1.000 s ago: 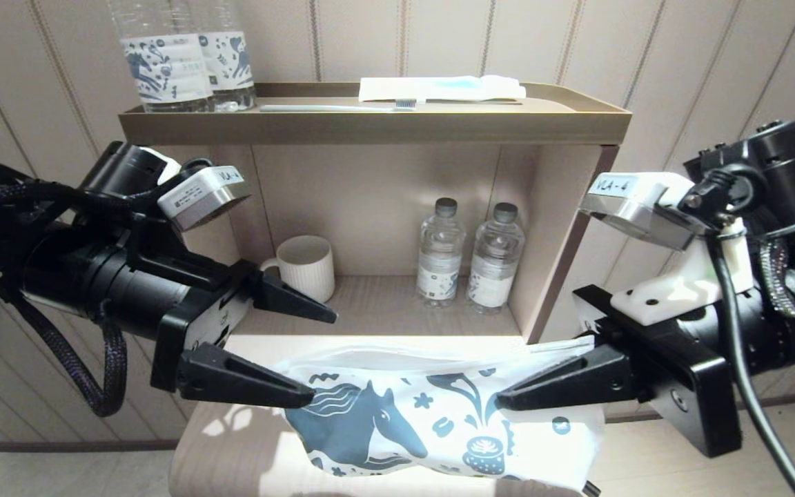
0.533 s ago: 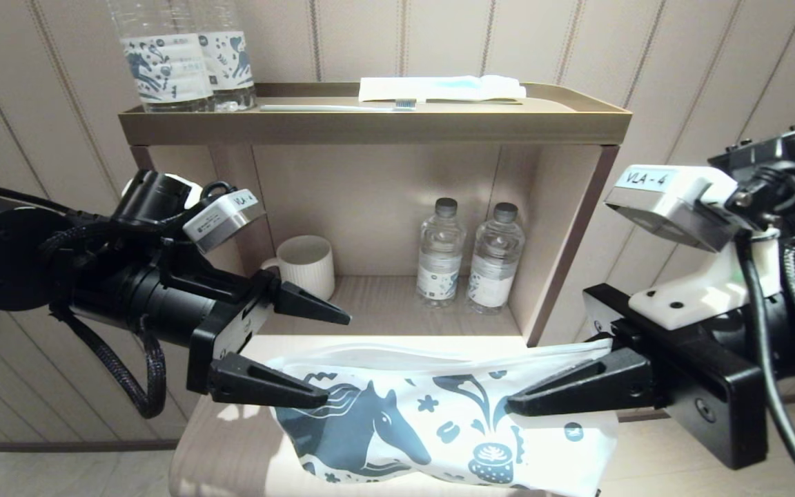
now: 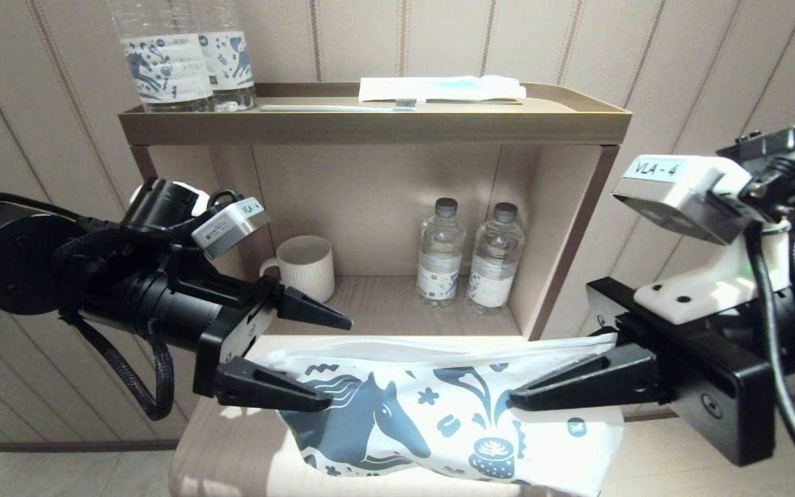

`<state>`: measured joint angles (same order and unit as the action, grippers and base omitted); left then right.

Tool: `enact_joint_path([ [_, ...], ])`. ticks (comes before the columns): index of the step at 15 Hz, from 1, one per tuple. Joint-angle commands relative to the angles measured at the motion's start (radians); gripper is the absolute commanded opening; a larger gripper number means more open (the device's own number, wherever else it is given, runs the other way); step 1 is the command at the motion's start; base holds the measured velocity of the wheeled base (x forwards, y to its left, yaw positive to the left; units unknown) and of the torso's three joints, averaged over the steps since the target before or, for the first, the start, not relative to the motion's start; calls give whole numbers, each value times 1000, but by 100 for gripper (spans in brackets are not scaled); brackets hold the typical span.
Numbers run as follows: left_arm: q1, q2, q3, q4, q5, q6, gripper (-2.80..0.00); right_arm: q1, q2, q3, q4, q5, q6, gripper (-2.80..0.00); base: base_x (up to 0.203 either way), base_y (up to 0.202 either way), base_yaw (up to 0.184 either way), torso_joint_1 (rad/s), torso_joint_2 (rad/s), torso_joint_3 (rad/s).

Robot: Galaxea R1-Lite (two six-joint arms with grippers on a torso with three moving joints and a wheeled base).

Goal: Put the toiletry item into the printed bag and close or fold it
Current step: Hand it to the other hand

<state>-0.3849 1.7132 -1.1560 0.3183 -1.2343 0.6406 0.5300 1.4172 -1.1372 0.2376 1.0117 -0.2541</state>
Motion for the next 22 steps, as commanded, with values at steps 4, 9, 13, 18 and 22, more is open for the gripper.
enact_joint_path([
  [4, 0, 5, -1, 2, -10, 5, 0, -2, 12, 1, -8, 5, -2, -280, 0, 0, 0, 0, 0, 0],
  [9, 0, 6, 2, 1, -8, 14, -280, -2, 20, -7, -9, 5, -2, -280, 0, 0, 0, 0, 0, 0],
  [13, 0, 11, 2, 1, -8, 14, -280, -4, 22, -7, -11, 5, -2, -280, 0, 0, 0, 0, 0, 0],
  [18, -2, 11, 9, 1, -7, 16, -280, 1, 40, -7, -9, 5, -2, -280, 0, 0, 0, 0, 0, 0],
  [22, -2, 14, 7, 1, -5, 16, -280, 1, 51, -2, -9, 5, 1, -280, 0, 0, 0, 0, 0, 0],
])
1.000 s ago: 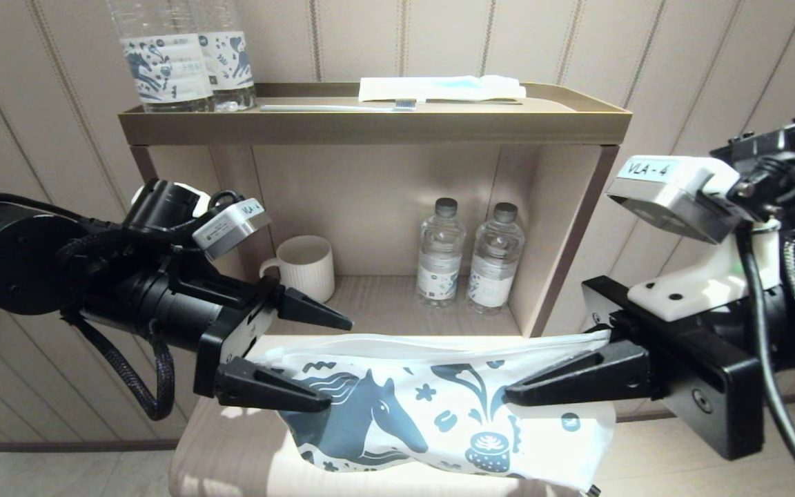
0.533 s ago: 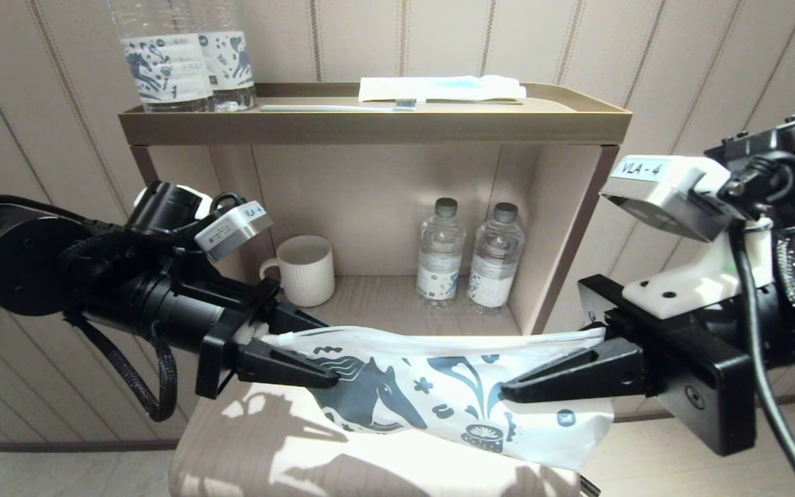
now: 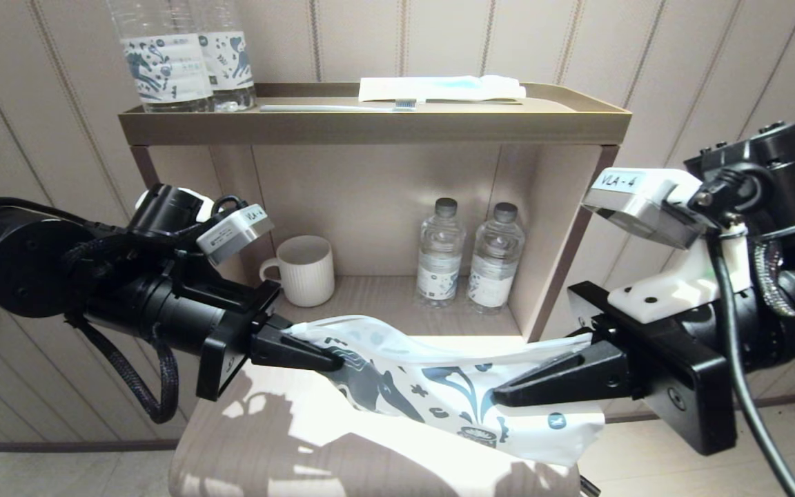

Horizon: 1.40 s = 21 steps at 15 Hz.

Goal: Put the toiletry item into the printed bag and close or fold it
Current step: Hand it to the other hand

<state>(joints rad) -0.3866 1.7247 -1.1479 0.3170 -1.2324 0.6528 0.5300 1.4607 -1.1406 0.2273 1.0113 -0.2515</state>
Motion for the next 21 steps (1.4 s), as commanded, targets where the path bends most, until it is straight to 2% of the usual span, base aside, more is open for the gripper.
enact_joint_path([
  [1, 0, 10, -1, 2, -3, 4, -280, 3, 14, 11, 1, 5, -4, -280, 0, 0, 0, 0, 0, 0],
  [6, -17, 45, -6, 1, 14, 5, -280, -8, 35, 80, 2, -7, 0, -280, 0, 0, 0, 0, 0, 0],
  [10, -48, 62, -3, 1, 96, 5, -280, -24, 55, 75, 3, -10, 0, -280, 0, 0, 0, 0, 0, 0],
  [12, -52, 79, -4, -2, 149, 8, -280, -21, 53, 76, 3, -33, -2, -280, 0, 0, 0, 0, 0, 0],
  [13, -52, 81, -5, -6, 151, 9, -280, -21, 52, 77, 3, -36, -2, -280, 0, 0, 0, 0, 0, 0],
  [14, -50, 105, -10, -29, 159, 10, -280, -23, 44, 81, 2, -91, -3, -280, 0, 0, 0, 0, 0, 0],
  [16, -48, 121, -15, -53, 202, 10, -280, -27, 40, 90, 1, -127, -5, -280, 0, 0, 0, 0, 0, 0],
  [21, -48, 111, -16, -55, 209, 10, -280, -27, 90, 98, -3, -151, -14, -280, 0, 0, 0, 0, 0, 0],
])
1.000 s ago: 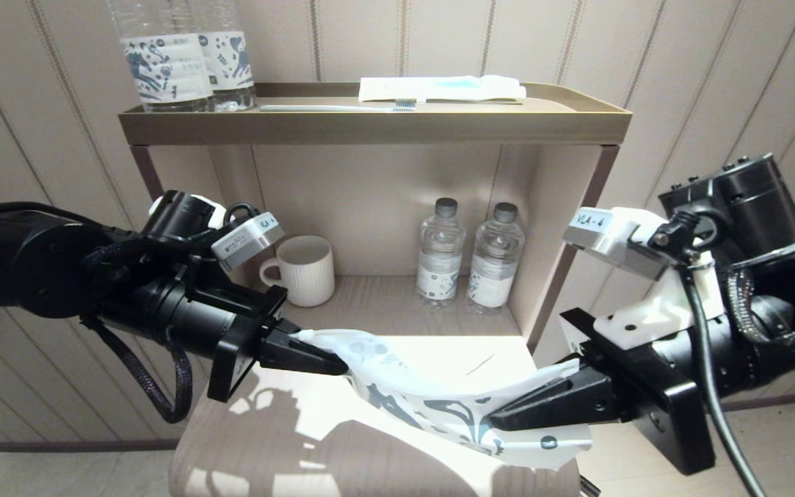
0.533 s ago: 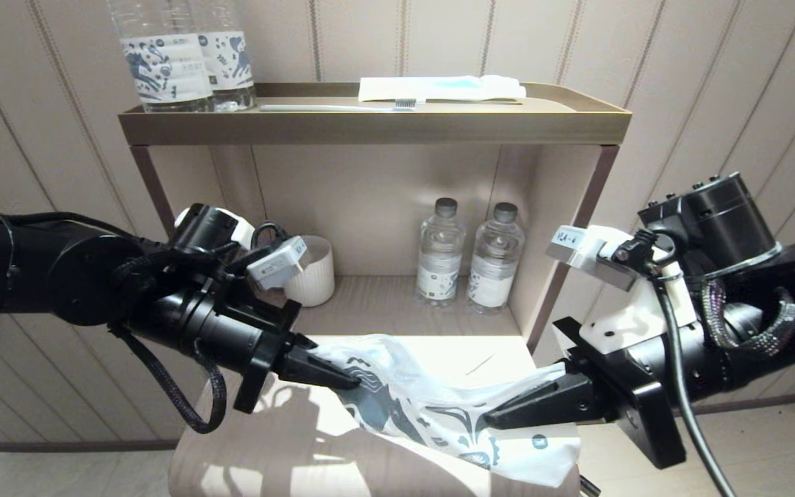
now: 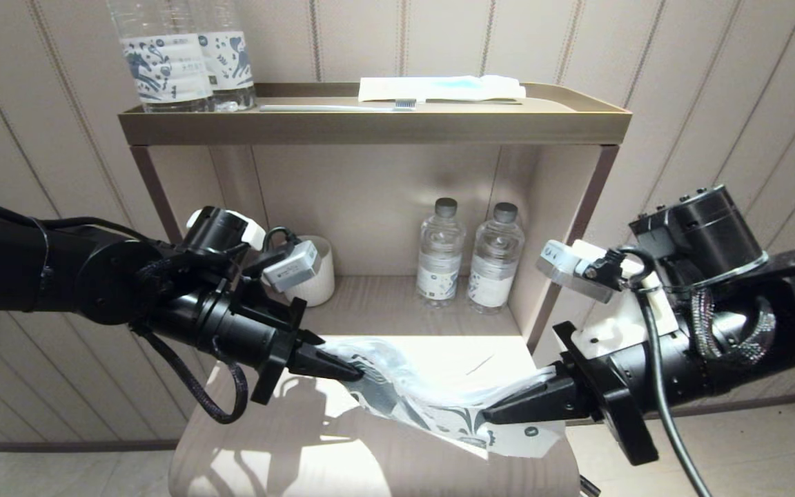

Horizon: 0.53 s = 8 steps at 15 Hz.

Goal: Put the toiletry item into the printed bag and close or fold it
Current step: Hand it to the other hand

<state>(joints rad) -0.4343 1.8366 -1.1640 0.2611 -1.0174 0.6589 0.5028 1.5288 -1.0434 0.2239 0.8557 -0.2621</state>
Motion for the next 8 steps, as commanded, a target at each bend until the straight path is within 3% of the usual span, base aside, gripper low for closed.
enact_joint_path([
  [1, 0, -2, 0, 1, -6, 4, -280, 3, 27, 0, -4, 3, -9, -280, 0, 0, 0, 0, 0, 0],
  [4, 0, -7, 1, 1, -6, 4, -280, 2, 28, 0, -5, 2, -9, -280, 0, 0, 0, 0, 0, 0],
  [5, 0, -7, 1, 1, -6, 4, -280, 0, 30, 2, -5, 2, -9, 0, 0, 0, 0, 0, 0, 0],
  [8, 0, -10, 3, 1, -7, 4, -280, 8, 28, 7, -6, -37, -11, 0, 0, 0, 0, 0, 0, 0],
])
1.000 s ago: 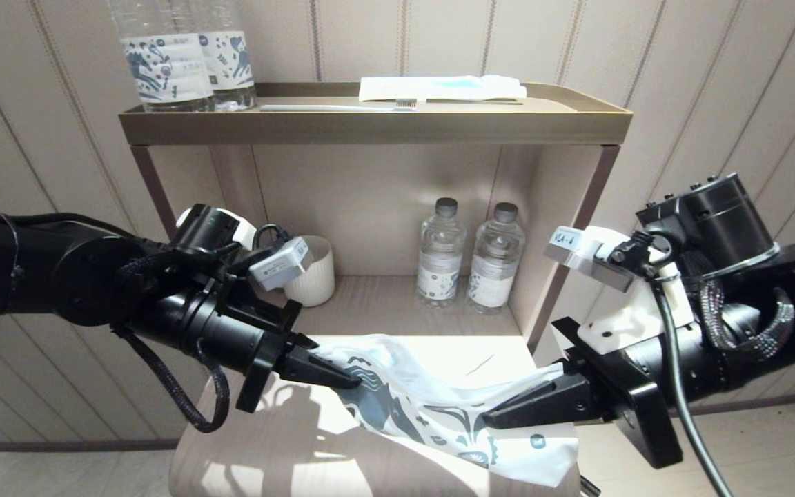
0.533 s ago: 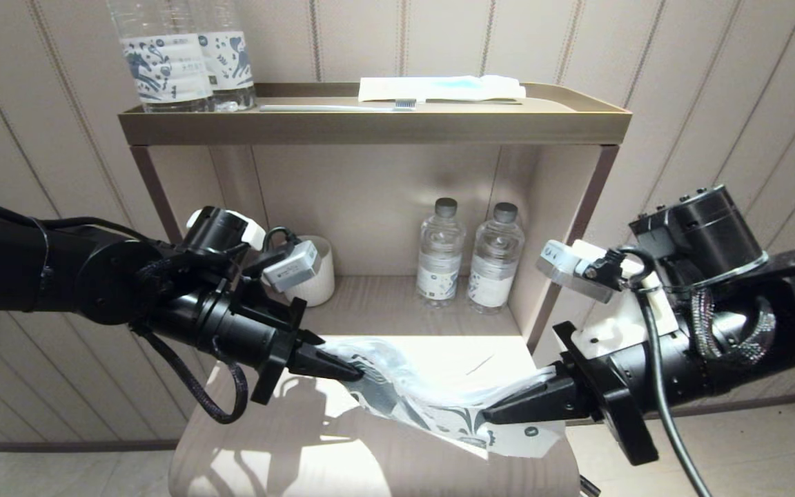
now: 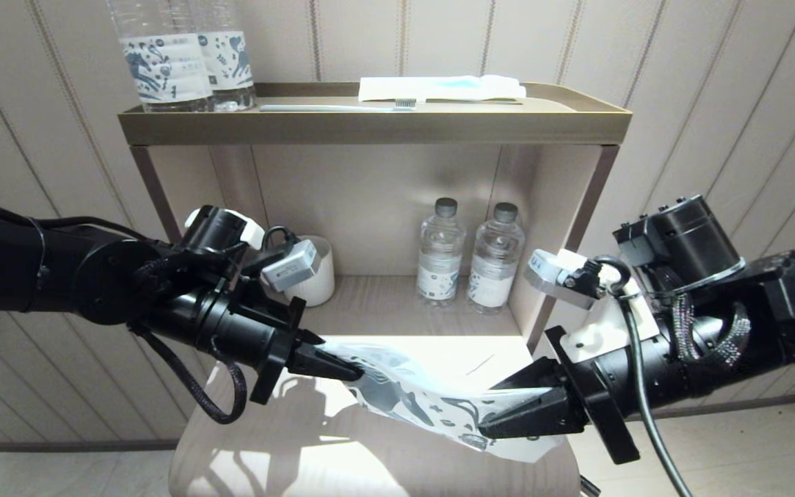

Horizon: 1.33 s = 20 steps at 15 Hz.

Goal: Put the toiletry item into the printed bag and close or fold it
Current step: Hand it to the other hand

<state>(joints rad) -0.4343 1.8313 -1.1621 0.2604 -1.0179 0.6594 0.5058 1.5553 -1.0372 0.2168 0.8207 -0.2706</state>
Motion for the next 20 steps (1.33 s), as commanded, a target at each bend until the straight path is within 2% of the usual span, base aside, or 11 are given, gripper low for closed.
enact_joint_path([
  [1, 0, -4, 1, 2, -6, 3, -280, 3, 3, -4, 1, 1, -2, 0, 0, 0, 0, 0, 0, 0],
  [7, 7, 14, 4, -26, 28, 3, -280, -24, -34, 17, 4, -5, -1, 0, 0, 0, 0, 0, 0, 0],
  [9, 31, 12, 6, -24, 31, 2, -280, -80, -92, 56, 4, -5, -2, 0, 0, 0, 0, 0, 0, 0],
  [14, 124, 16, -20, 13, 70, -12, -280, -155, -140, 91, 11, -3, 6, 0, 0, 0, 0, 0, 0, 0],
  [17, 174, 22, -80, 89, 71, -73, -280, -193, -159, 102, 16, -5, 23, 0, 0, 0, 0, 0, 0, 0],
  [20, 210, -36, -28, 118, 77, -90, -280, -216, -175, 116, 16, -71, 70, 0, 0, 0, 0, 0, 0, 0],
])
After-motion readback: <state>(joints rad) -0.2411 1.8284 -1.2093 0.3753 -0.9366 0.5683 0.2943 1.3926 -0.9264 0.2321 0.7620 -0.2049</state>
